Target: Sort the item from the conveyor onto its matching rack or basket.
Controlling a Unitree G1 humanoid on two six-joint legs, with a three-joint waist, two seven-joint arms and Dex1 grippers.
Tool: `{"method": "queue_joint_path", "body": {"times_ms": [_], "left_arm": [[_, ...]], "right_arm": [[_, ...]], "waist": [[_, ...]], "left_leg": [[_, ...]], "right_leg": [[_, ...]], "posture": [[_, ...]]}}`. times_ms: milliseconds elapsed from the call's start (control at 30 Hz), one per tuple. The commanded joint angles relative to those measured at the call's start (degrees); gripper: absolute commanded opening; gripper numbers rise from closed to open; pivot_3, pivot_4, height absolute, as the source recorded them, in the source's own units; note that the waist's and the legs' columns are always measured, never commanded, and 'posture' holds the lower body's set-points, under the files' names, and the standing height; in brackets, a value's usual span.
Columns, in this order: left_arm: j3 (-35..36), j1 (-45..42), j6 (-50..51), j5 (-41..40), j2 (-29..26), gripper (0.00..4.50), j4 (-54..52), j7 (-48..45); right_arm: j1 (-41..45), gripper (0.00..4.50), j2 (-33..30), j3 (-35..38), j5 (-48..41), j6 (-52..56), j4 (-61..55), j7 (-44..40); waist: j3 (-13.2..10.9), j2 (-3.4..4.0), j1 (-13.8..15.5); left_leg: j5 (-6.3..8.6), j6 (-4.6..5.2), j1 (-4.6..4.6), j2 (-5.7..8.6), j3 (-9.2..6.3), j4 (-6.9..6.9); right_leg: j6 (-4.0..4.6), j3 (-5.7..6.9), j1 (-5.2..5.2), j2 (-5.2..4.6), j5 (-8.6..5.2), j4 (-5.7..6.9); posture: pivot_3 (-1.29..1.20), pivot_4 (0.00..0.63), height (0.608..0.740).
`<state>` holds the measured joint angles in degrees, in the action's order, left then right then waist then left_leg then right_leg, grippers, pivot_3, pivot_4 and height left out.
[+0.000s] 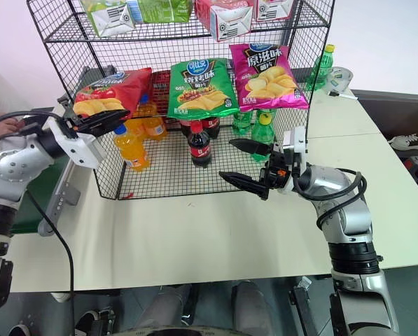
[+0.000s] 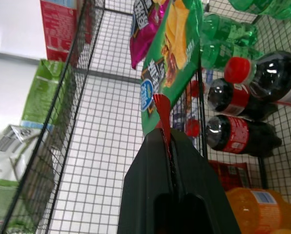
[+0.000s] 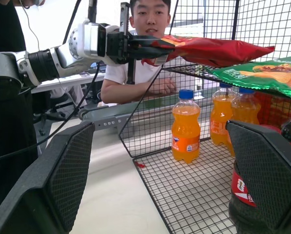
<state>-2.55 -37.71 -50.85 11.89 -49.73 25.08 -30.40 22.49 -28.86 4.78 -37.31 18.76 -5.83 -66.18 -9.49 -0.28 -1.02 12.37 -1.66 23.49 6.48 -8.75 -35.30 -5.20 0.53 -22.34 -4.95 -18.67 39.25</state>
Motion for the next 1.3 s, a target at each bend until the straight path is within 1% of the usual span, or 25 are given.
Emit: {"method": "queue_joint_path", "body": {"times_ms": [33,133,267,367,467,567,700,800,1033,1133,1167,1200,1233,1300], "left_arm": [[0.39,-4.24,-0.50,0.17,0.00,0.06,4.03,0.68],[-0.38,-6.69,-0.96,1.13,1.12,0.06,7.15,1.45],[-1.79,-7.84,-2.32,1.22,2.56,0.06,9.07,0.84],[-2.66,-8.60,-3.88,3.87,2.35,0.06,11.45,1.85],[-3.04,-9.75,-4.93,4.46,2.21,0.06,13.95,2.36],[-3.66,-11.75,-6.00,6.87,2.47,0.06,17.35,4.14],[-4.34,-14.87,-6.69,5.63,3.75,0.06,20.87,3.12],[-5.54,-16.39,-7.94,7.23,3.77,0.06,22.57,3.83],[-7.78,-15.91,-9.84,7.11,4.35,0.06,23.68,2.06],[-6.29,-15.93,-8.35,3.51,5.03,0.06,23.75,1.26],[-5.73,-15.92,-7.96,2.55,5.10,0.60,23.57,1.22],[-5.40,-15.92,-7.53,2.10,5.06,0.90,23.36,1.29],[-5.28,-15.88,-7.42,2.26,4.86,1.37,23.06,1.72],[-5.12,-15.12,-7.27,-0.07,4.42,2.38,22.08,-0.31]], "right_arm": [[1.24,4.50,0.02,0.67,-0.52,-0.91,-0.87,0.08],[1.28,4.50,0.22,0.55,-0.38,-1.07,-0.67,0.13],[1.54,4.50,0.33,0.45,-0.26,-1.18,-0.55,0.31],[1.80,4.50,0.05,1.48,-1.76,-0.41,-1.41,0.39],[2.77,4.50,0.76,2.92,-3.79,0.24,-1.81,1.73],[3.14,4.50,1.07,2.24,-2.88,-0.69,-1.79,2.50],[3.25,4.50,1.38,1.38,-2.47,-0.56,-1.92,3.23],[3.44,4.50,1.18,1.19,-2.23,-0.50,-1.87,3.47],[3.86,4.50,1.05,0.58,-1.91,-0.09,-2.24,4.03],[3.69,4.50,0.88,0.26,-1.65,-0.27,-2.23,4.00],[3.52,4.50,0.75,0.18,-1.56,-0.34,-2.28,3.88],[3.41,4.50,0.68,0.17,-1.53,-0.38,-2.30,3.83],[3.35,4.50,0.65,0.18,-1.50,-0.40,-2.27,3.78],[3.40,4.50,0.57,0.17,-1.27,-0.51,-1.92,3.56]], "waist": [[0.00,0.00,0.00],[0.00,0.00,-0.10],[0.00,-0.01,-0.19],[0.00,-0.01,-0.16],[0.00,-0.01,-0.14],[0.01,-0.02,-0.15],[0.02,-0.03,-0.09],[0.02,-0.04,-0.13],[0.02,-0.04,-0.14],[0.02,-0.04,-0.15],[0.02,-0.04,-0.18],[0.02,-0.04,-0.21],[0.02,-0.04,-0.22],[0.02,-0.04,-0.21]], "left_leg": [[0.00,0.00,0.00,0.00,0.02,0.00],[0.00,0.00,0.00,0.00,0.03,-0.01],[0.00,0.00,0.00,0.00,0.08,-0.02],[0.00,0.00,-0.01,-0.01,0.09,-0.02],[0.00,0.01,-0.01,-0.01,0.11,-0.04],[0.00,0.01,-0.01,-0.01,0.12,-0.04],[0.00,0.01,0.00,-0.01,0.15,-0.05],[0.00,0.01,0.00,-0.01,0.17,-0.07],[0.00,0.01,0.00,-0.04,0.24,-0.08],[0.00,0.01,0.00,-0.04,0.26,-0.09],[0.00,0.02,0.00,-0.04,0.26,-0.09],[0.00,0.02,0.00,-0.05,0.27,-0.10],[0.00,0.02,0.00,-0.05,0.28,-0.10],[0.01,0.02,0.00,-0.06,0.29,-0.10]], "right_leg": [[0.00,-0.01,0.00,0.00,0.00,0.00],[0.00,-0.02,-0.01,0.01,0.00,0.01],[0.00,-0.06,-0.04,0.01,0.00,0.06],[0.00,-0.07,-0.05,0.02,0.00,0.07],[-0.01,-0.08,-0.05,0.02,0.00,0.08],[0.00,-0.09,-0.06,0.02,0.00,0.08],[-0.01,-0.09,-0.06,0.02,0.00,0.10],[-0.01,-0.10,-0.06,0.03,0.00,0.10],[-0.01,-0.17,-0.10,0.05,0.00,0.15],[-0.02,-0.19,-0.11,0.05,0.00,0.15],[-0.02,-0.19,-0.11,0.05,0.00,0.16],[-0.01,-0.19,-0.12,0.06,0.00,0.16],[-0.01,-0.20,-0.13,0.06,0.00,0.16],[-0.02,-0.21,-0.13,0.07,0.00,0.16]], "posture": [[0.00,0.150,0.740],[0.00,0.150,0.740],[0.00,0.150,0.740],[0.00,0.150,0.740],[0.00,0.150,0.740],[0.00,0.150,0.740],[0.00,0.150,0.740],[0.00,0.150,0.740],[0.00,0.150,0.740],[0.00,0.150,0.740],[0.00,0.150,0.740],[0.00,0.150,0.740],[0.00,0.150,0.740],[0.00,0.150,0.740]]}}
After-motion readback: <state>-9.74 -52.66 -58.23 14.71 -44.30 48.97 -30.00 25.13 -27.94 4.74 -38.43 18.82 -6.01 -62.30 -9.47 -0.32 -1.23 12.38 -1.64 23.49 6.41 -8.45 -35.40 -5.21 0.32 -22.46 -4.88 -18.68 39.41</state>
